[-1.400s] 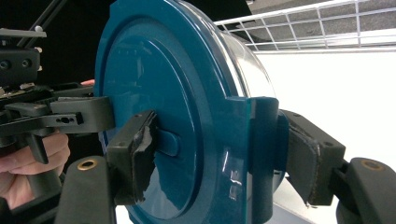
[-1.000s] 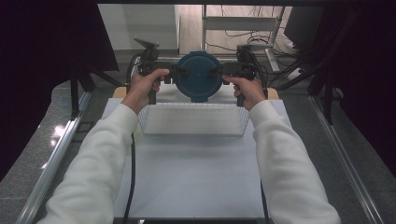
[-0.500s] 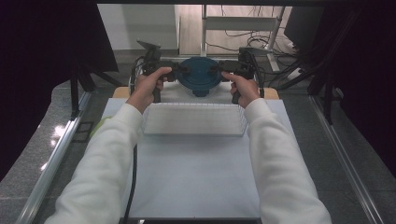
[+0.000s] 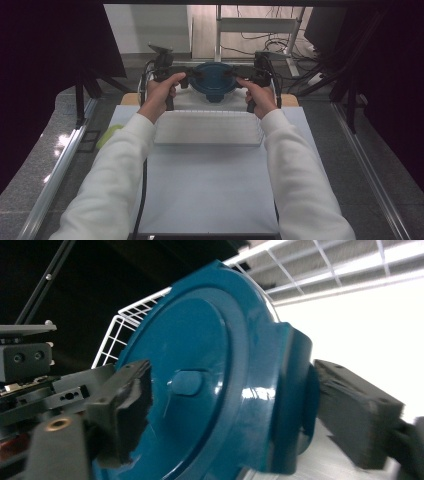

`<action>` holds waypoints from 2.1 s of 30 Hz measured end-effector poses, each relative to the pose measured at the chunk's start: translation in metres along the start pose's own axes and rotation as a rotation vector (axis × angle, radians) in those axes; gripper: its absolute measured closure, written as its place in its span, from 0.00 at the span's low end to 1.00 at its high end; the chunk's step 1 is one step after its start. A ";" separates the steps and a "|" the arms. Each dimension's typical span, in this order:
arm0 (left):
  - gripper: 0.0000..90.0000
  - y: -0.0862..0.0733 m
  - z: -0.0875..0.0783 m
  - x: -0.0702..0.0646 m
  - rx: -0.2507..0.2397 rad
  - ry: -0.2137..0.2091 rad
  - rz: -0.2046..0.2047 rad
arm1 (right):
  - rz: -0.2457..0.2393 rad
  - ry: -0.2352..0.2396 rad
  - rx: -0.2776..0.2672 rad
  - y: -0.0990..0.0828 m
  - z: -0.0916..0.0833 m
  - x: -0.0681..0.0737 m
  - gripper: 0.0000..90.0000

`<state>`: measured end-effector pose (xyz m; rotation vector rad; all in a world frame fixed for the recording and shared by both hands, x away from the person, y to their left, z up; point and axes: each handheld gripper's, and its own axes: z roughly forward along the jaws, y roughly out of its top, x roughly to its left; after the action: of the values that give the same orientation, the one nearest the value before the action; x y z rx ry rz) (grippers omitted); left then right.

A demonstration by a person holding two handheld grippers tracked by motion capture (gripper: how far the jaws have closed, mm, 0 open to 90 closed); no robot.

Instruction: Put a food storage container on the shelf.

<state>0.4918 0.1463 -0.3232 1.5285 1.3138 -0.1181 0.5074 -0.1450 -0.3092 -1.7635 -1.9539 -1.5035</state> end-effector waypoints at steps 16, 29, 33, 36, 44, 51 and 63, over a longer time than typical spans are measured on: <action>0.25 -0.050 -0.056 -0.027 -0.045 0.042 0.219 | -0.382 -0.088 -0.046 -0.039 -0.064 0.014 0.16; 0.26 -0.161 -0.076 -0.011 0.014 0.040 0.300 | -0.499 -0.011 0.000 -0.125 -0.106 -0.022 0.19; 0.26 -0.184 -0.079 -0.006 0.021 0.057 0.318 | -0.528 -0.020 0.010 -0.149 -0.110 -0.032 0.20; 0.26 -0.201 -0.081 -0.002 0.038 0.064 0.329 | -0.539 -0.033 0.026 -0.167 -0.110 -0.038 0.20; 0.26 -0.239 -0.082 0.010 0.105 0.105 0.350 | -0.549 -0.039 0.107 -0.217 -0.107 -0.052 0.21; 0.26 -0.263 -0.081 0.013 0.155 0.166 0.393 | -0.544 -0.048 0.177 -0.247 -0.097 -0.066 0.21; 0.27 -0.275 -0.080 0.014 0.184 0.202 0.413 | -0.569 -0.062 0.189 -0.257 -0.095 -0.066 0.21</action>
<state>0.2467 0.1665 -0.4713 1.9799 1.1363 0.1876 0.2744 -0.2146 -0.4512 -1.2490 -2.6816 -1.3345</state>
